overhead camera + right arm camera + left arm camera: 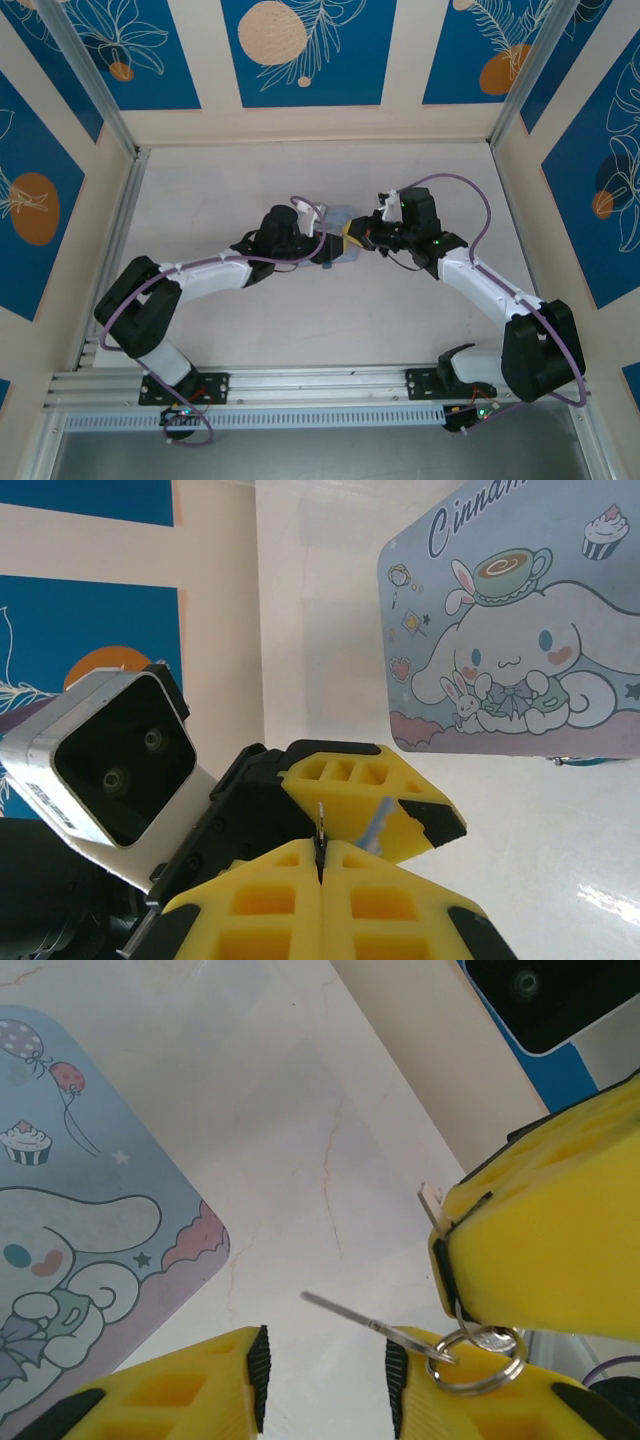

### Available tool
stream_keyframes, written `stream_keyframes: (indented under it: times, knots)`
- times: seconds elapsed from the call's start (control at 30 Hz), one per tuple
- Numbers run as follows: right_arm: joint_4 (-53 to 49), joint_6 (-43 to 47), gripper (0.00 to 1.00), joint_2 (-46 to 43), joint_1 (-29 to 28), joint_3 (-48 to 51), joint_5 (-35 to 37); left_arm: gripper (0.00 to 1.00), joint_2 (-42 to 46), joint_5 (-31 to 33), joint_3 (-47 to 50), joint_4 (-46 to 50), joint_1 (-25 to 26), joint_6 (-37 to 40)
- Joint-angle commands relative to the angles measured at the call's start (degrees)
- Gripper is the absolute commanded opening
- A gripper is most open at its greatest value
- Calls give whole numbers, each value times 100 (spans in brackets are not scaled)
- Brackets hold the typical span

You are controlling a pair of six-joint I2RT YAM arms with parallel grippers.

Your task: Unlock a padlock with a key

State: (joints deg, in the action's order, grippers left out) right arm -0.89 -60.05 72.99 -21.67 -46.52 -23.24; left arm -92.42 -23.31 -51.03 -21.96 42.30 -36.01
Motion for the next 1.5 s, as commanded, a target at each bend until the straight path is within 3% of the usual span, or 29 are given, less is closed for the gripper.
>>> stream_keyframes:
  times: [0.0,0.27,0.43,0.63,1.0,1.47]
  knots:
    - [-83,-99,0,13,120,-144,47,42,266,115,220,-250,75,-161]
    - [-131,-101,0,57,356,-335,151,53,784,590,447,-266,60,-1141]
    - [-49,-171,0,100,309,-423,206,69,798,952,198,25,30,-2043]
    - [153,-344,0,119,70,-440,486,84,682,1258,145,-447,-12,-3368]
    - [505,-610,0,276,-345,-541,862,94,531,2032,515,-1326,-24,-5770]
    - [800,-736,0,693,-707,-763,970,95,-173,2023,486,-2405,32,-6964]
